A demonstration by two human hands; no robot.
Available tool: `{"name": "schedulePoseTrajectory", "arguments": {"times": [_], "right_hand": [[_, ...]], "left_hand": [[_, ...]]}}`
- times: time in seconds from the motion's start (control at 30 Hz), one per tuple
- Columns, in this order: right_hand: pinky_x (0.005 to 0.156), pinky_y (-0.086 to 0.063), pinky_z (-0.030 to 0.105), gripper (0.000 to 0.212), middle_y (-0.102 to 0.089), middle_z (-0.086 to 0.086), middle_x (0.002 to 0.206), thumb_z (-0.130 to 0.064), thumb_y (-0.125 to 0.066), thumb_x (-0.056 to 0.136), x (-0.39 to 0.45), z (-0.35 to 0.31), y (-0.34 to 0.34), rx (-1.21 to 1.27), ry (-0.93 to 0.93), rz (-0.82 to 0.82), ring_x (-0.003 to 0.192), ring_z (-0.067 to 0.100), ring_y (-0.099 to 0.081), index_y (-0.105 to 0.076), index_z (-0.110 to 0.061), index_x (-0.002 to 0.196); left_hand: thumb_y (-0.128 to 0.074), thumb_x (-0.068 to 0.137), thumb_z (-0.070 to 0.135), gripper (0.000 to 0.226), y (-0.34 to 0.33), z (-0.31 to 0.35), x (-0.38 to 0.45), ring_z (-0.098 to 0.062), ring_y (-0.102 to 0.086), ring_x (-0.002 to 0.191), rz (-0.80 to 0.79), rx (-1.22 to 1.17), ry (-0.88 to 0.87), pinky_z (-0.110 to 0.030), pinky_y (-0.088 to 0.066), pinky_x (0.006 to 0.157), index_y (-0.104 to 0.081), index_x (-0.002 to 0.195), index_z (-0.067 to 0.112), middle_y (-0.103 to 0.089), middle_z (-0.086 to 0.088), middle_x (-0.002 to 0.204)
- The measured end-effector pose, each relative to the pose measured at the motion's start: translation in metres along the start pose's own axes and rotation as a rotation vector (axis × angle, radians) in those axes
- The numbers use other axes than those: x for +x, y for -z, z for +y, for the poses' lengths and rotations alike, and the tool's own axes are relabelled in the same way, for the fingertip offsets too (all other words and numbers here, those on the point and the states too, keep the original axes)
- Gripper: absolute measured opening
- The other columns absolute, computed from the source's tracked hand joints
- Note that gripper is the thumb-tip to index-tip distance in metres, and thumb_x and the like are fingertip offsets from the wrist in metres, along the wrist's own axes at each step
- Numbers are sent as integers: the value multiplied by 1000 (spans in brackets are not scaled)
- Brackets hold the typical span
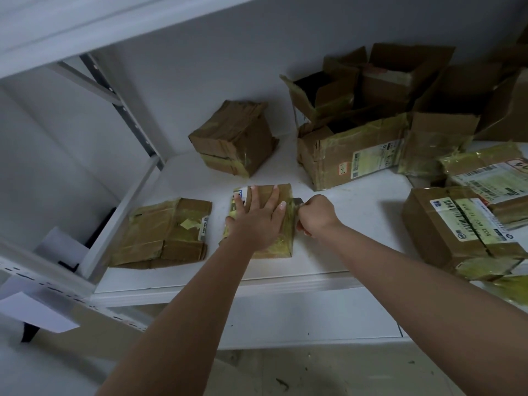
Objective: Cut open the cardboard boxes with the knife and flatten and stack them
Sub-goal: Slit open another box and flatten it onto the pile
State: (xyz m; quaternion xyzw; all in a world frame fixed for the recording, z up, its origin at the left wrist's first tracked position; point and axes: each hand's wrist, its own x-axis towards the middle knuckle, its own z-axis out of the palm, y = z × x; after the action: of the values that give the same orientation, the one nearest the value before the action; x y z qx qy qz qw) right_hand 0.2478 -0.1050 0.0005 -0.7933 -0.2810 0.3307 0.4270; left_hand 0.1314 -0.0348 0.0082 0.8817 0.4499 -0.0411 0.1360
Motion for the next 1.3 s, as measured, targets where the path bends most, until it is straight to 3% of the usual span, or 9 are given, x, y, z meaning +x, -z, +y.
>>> {"name": "schedulePoseTrajectory", "arguments": {"times": [0.27,0.4,0.53,0.7,0.93,1.07,1.2,1.23,1.3], "right_hand": [[43,-32,21,35,-53,14,52,-7,-47,89,0,8,7,-61,2,-133,38,19,-42,-55,-2,55],[39,-30,20,28,-55,18,57,-6,-50,86,-8,12,6,-43,13,-189,35,18,-38,-57,-3,59],[34,-23,15,28,-49,9,47,-4,-47,86,-29,10,5,-59,31,-308,28,12,-32,-52,-5,58],[33,-22,14,19,-49,7,47,-7,-48,89,-45,11,10,-39,40,-329,25,9,-30,-62,-1,78],[40,-23,18,23,-49,6,45,-13,-49,94,-60,17,22,-39,22,-362,30,11,-30,-64,-1,82],[40,-28,18,26,-51,7,49,-17,-47,96,-65,23,20,-60,41,-348,30,12,-33,-65,-1,85],[39,-32,18,30,-55,12,53,-16,-48,95,-65,27,24,-81,90,-276,34,15,-37,-66,6,86],[38,-32,18,29,-56,12,53,-14,-48,94,-62,28,27,-75,100,-254,33,15,-37,-66,6,85],[36,-30,16,25,-56,11,52,-13,-48,94,-58,30,33,-56,112,-244,30,14,-37,-62,2,81]], "left_hand": [[-7,100,53,49,1,-1,4,-35,20,145,-12,-28,-6,-69,-2,110,3,148,51,16,3,161],[-8,100,53,49,1,-1,4,-34,20,145,-9,-42,-3,-70,0,110,1,148,51,16,3,161],[-7,100,54,50,2,1,3,-34,21,145,0,-38,-4,-69,2,110,1,149,50,16,2,161],[-7,99,56,51,3,2,0,-34,22,145,9,-31,1,-69,3,111,0,149,49,16,1,161],[-10,99,58,53,3,3,0,-34,19,145,30,-37,15,-69,1,110,-2,150,48,14,2,161],[-19,96,62,59,-1,4,-1,-36,7,147,96,-69,24,-68,-10,109,-11,150,40,1,2,162],[-35,76,81,79,17,-3,-10,-34,-27,139,90,-469,-6,-53,-26,113,-28,143,38,-33,-3,148],[-35,70,87,84,21,-7,-11,-33,-24,141,22,-480,-18,-53,-25,114,-30,141,43,-31,0,150],[-36,74,86,81,20,-11,-19,-37,3,147,-108,-284,-73,-57,-9,117,-22,145,50,-8,2,160]]}}
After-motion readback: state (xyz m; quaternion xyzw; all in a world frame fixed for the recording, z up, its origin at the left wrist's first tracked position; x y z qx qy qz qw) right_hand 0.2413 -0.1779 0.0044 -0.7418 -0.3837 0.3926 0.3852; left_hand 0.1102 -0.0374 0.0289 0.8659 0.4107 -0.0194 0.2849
